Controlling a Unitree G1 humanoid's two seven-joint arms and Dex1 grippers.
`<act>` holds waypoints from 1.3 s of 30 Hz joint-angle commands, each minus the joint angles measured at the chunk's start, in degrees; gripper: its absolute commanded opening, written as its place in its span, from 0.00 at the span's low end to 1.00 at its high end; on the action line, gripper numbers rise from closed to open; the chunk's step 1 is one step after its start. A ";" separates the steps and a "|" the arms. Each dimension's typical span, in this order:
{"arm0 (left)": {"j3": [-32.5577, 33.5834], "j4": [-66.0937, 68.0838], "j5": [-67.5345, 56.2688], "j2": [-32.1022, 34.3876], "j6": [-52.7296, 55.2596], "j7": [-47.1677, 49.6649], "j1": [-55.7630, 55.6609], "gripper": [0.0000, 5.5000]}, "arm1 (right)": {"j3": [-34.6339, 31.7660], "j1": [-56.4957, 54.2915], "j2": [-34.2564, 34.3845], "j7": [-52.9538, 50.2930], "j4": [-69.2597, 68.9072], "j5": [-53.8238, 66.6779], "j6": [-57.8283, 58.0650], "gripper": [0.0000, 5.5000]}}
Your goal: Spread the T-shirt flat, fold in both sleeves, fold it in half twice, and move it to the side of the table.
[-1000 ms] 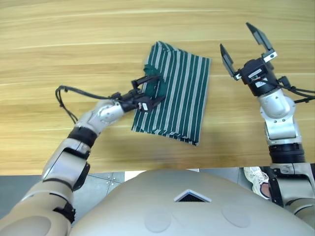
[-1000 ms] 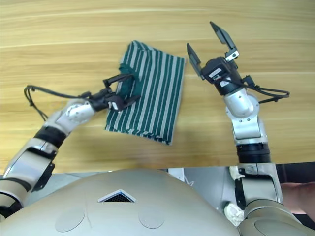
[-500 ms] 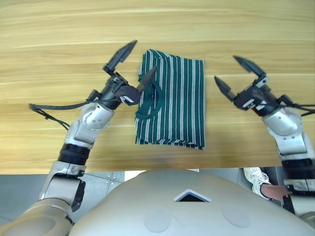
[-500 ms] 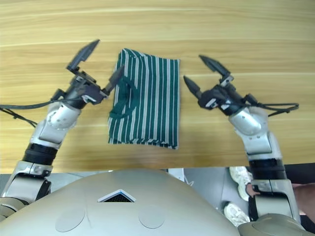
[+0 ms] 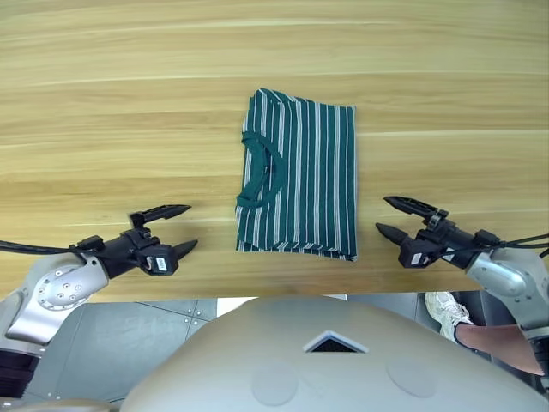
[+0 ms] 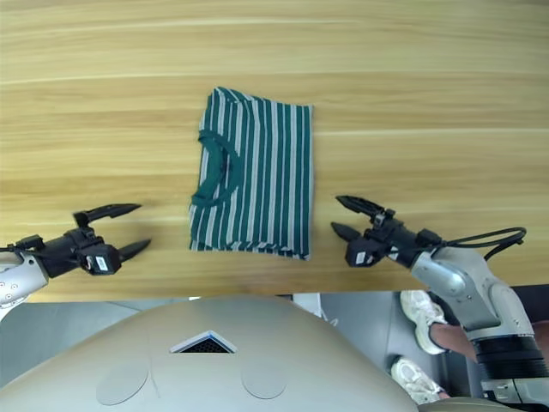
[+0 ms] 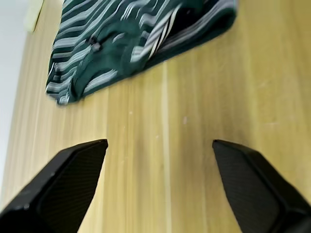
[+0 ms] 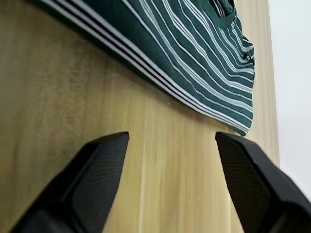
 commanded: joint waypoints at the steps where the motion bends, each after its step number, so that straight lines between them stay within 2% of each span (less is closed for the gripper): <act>1: -7.13 2.38 2.83 -1.62 0.24 -4.87 -3.06 0.73 | 1.80 5.02 -1.69 3.52 -2.93 0.38 0.67 0.60; 9: -15.75 3.92 4.36 -3.19 -2.10 -7.59 -9.60 0.73 | 0.31 10.09 -2.52 6.31 -9.16 6.63 1.60 0.60; 14: -19.23 6.29 4.94 -4.70 -2.59 -7.83 -13.19 0.73 | 2.54 6.79 -1.57 7.67 -8.61 6.69 2.15 0.60; 27: -18.84 10.22 6.92 -3.43 -2.80 -5.72 -16.27 0.73 | 8.03 1.47 -0.58 9.08 -7.58 6.61 1.93 0.60; 39: -21.41 12.01 7.41 -4.55 -3.18 -5.87 -18.50 0.73 | 9.42 0.91 -0.34 9.93 -9.19 7.09 2.26 0.60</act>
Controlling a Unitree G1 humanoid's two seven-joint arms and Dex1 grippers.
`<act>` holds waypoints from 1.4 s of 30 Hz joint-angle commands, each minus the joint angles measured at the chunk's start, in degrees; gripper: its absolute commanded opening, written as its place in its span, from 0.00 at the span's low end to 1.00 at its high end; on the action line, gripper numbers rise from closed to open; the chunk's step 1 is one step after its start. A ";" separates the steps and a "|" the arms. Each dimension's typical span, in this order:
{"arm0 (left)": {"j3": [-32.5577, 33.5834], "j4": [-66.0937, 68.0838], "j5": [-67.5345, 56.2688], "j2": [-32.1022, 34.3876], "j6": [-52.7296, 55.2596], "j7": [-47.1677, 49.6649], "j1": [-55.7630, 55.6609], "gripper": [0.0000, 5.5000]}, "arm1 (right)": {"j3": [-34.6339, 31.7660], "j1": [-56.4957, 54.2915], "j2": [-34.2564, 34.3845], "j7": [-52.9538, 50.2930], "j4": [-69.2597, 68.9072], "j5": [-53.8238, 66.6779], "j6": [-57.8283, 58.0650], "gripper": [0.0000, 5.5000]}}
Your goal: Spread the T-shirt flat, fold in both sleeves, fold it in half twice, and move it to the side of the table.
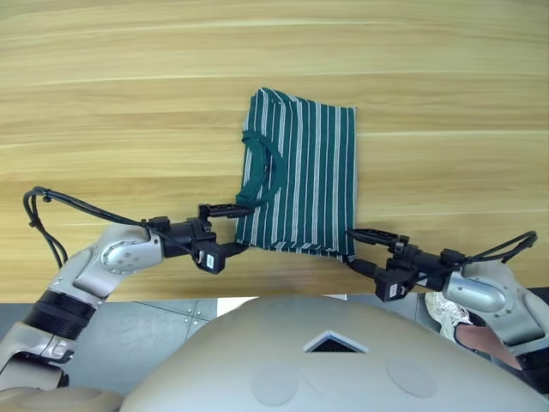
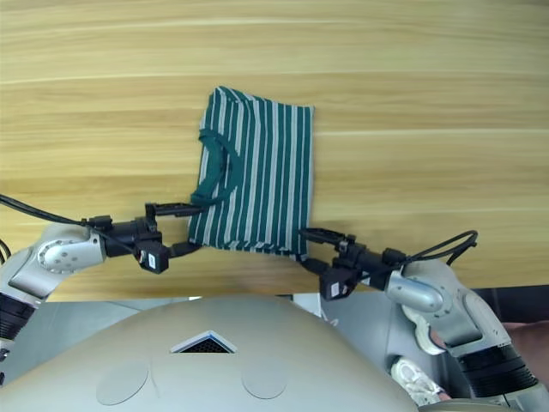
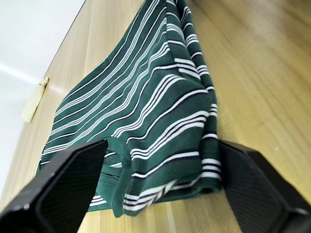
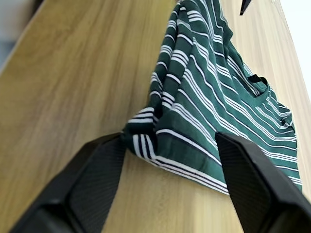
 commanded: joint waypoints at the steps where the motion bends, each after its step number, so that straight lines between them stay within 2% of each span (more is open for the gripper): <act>1: -2.53 4.60 7.21 0.94 3.50 -2.51 1.86 0.73 | 0.09 -0.88 0.03 0.30 -0.18 0.14 0.32 0.60; 2: -2.67 4.57 7.11 0.95 3.47 -2.61 1.92 0.74 | 0.10 -1.05 0.19 0.16 0.02 0.02 0.24 0.57; 12: -3.94 6.53 6.54 1.29 3.25 -3.19 1.52 0.46 | 0.40 -1.24 0.63 -0.03 0.23 -0.08 0.41 0.30; 19: -5.19 9.10 6.44 0.25 2.70 -2.82 -0.02 0.23 | 0.03 -1.11 0.48 -0.08 0.09 0.21 0.47 0.06; 20: -5.45 9.62 6.51 -0.02 2.64 -2.75 -0.40 0.22 | -0.09 -1.10 0.38 -0.10 0.10 0.30 0.38 0.05; 21: -5.67 10.01 6.54 -0.24 2.59 -2.72 -0.73 0.17 | -0.19 -1.04 0.31 -0.13 0.06 0.37 0.31 0.03; 24: -6.35 10.94 6.60 -0.84 2.45 -2.77 -1.47 0.08 | -0.33 -1.00 0.23 -0.19 0.01 0.55 0.08 0.02; 27: -6.56 11.28 6.46 -0.84 2.40 -2.91 -1.63 0.05 | -0.81 -0.82 0.14 -0.37 -0.02 0.60 0.11 0.02; 36: -4.85 8.14 1.25 -0.90 1.27 0.06 5.87 0.04 | -1.19 -0.82 0.16 -1.34 4.81 1.34 -1.58 0.02; 42: -3.34 -0.77 -3.81 -4.79 2.92 3.83 11.57 0.04 | -2.38 2.64 0.59 -1.12 1.64 9.97 -1.46 0.02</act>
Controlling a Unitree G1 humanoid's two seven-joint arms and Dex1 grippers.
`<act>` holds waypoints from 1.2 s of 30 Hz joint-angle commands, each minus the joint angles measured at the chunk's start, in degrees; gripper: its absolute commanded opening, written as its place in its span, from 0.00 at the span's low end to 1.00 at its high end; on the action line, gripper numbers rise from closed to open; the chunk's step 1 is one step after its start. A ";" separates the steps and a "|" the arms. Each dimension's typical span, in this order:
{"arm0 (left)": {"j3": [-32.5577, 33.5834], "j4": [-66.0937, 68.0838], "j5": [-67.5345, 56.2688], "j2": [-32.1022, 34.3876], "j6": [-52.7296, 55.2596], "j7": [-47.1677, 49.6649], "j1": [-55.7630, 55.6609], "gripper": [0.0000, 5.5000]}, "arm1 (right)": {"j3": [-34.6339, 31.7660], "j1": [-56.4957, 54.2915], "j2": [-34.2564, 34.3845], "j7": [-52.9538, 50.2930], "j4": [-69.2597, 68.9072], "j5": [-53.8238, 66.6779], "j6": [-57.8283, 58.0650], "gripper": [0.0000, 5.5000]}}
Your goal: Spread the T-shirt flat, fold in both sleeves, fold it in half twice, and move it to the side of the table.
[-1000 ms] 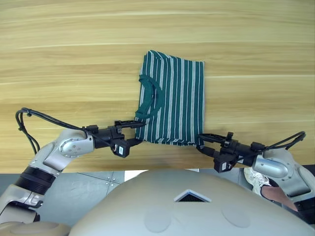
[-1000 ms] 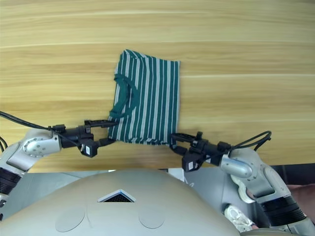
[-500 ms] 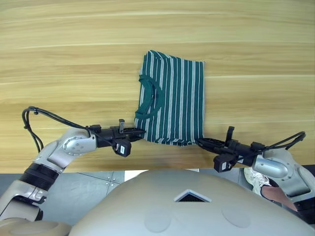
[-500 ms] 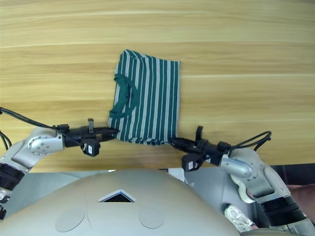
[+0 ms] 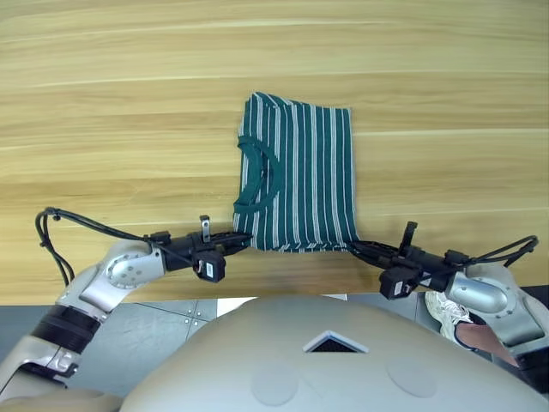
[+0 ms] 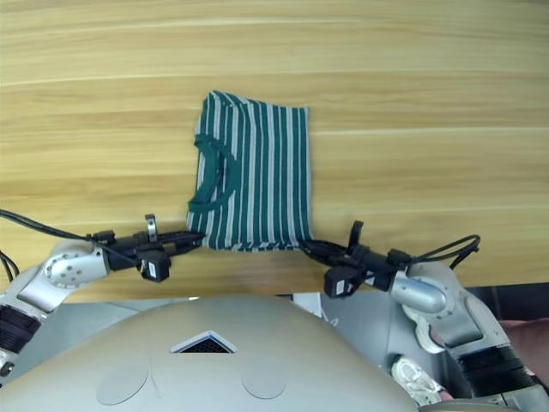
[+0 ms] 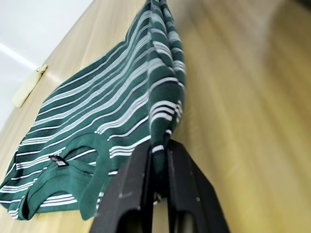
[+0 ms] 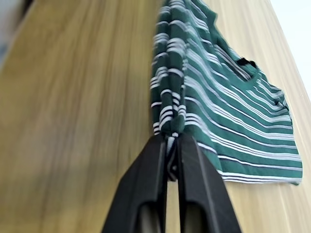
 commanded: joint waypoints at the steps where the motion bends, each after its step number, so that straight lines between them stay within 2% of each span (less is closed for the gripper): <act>1: -0.76 -4.14 -2.87 -4.56 4.72 0.78 3.60 0.04 | -1.56 -0.04 0.62 -0.02 -2.46 5.05 1.17 0.02; 9: 7.36 -2.95 -7.33 -12.63 10.49 4.43 -7.16 0.04 | -3.04 -12.26 8.91 -3.47 0.12 8.53 7.49 0.02; 14: 10.48 -1.82 -8.73 -14.20 14.10 4.15 -11.74 0.04 | -4.54 -20.85 12.54 -5.54 4.34 8.48 11.15 0.02; 22: 11.02 11.09 -4.62 -18.77 16.92 5.96 -25.40 0.04 | -2.28 -38.30 21.45 -11.60 13.95 1.03 18.41 0.02; 34: 9.91 32.31 -1.08 -22.67 13.95 6.99 -38.40 0.04 | 2.35 -52.01 27.09 -18.33 32.91 -7.13 19.85 0.02; 35: 9.94 34.03 -0.95 -23.01 13.65 7.13 -39.11 0.04 | 2.64 -52.88 27.23 -19.04 34.47 -7.62 19.59 0.09; 36: 9.99 35.73 -0.88 -23.32 13.26 7.26 -39.82 0.10 | 3.02 -53.68 27.29 -19.55 35.81 -8.14 19.04 0.10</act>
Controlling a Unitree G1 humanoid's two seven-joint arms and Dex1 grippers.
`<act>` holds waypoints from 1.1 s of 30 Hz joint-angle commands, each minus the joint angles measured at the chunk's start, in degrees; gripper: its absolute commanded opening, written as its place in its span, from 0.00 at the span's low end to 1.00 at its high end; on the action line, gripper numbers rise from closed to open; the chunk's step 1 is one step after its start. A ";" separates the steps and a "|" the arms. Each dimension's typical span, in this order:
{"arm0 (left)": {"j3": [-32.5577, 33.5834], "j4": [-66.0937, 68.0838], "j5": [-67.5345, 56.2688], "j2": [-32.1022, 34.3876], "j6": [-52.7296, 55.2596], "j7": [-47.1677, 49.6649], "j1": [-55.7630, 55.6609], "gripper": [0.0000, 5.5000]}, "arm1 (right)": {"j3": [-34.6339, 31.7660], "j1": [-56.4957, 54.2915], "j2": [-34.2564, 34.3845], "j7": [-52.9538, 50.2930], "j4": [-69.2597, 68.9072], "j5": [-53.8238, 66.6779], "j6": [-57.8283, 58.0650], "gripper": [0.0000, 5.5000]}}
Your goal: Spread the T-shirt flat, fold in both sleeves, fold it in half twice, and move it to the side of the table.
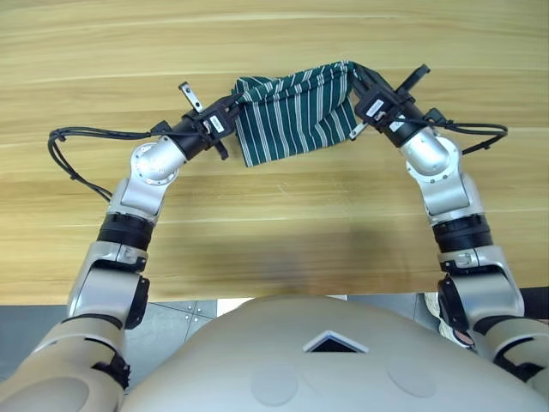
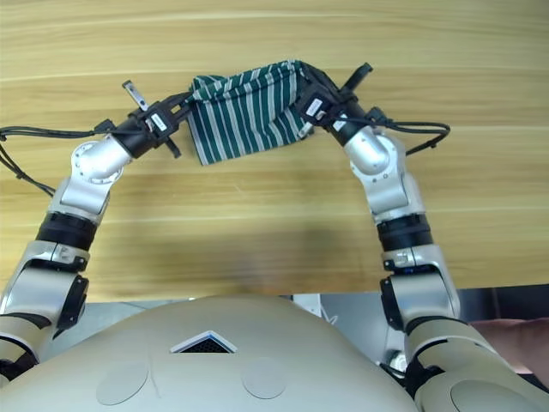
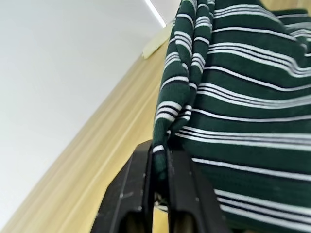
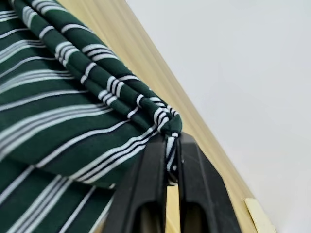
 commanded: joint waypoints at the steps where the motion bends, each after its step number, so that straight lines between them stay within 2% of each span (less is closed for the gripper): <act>1: 0.49 6.82 0.67 -1.07 -0.84 0.77 -3.47 0.11 | 0.75 -4.25 0.37 -2.92 6.00 -1.83 -0.81 0.13; 12: 2.14 29.01 1.40 -5.54 -4.26 6.89 -17.91 0.40 | 2.76 -15.98 3.72 -10.55 25.21 -3.77 -3.15 0.44; 15: 2.17 35.76 3.54 -5.59 -3.25 13.57 -22.06 0.49 | 4.20 -13.68 5.13 -8.17 21.60 -2.48 -4.80 0.54; 21: 2.72 42.67 6.60 -3.90 -3.27 26.38 -23.53 0.66 | 7.34 -6.40 4.61 0.69 6.75 0.99 -6.94 0.55; 25: 9.10 41.10 0.43 -2.85 -8.80 27.71 -18.47 0.68 | 8.10 -8.81 6.66 4.50 13.09 2.72 -5.76 0.55; 29: 14.99 30.69 -8.36 -3.41 -15.94 22.75 -8.41 0.68 | 3.82 -21.21 11.51 1.78 37.76 5.52 -1.21 0.55; 33: 15.68 15.41 -12.44 -5.13 -16.41 19.46 3.63 0.68 | -0.67 -29.65 12.78 -3.38 53.00 7.44 6.03 0.55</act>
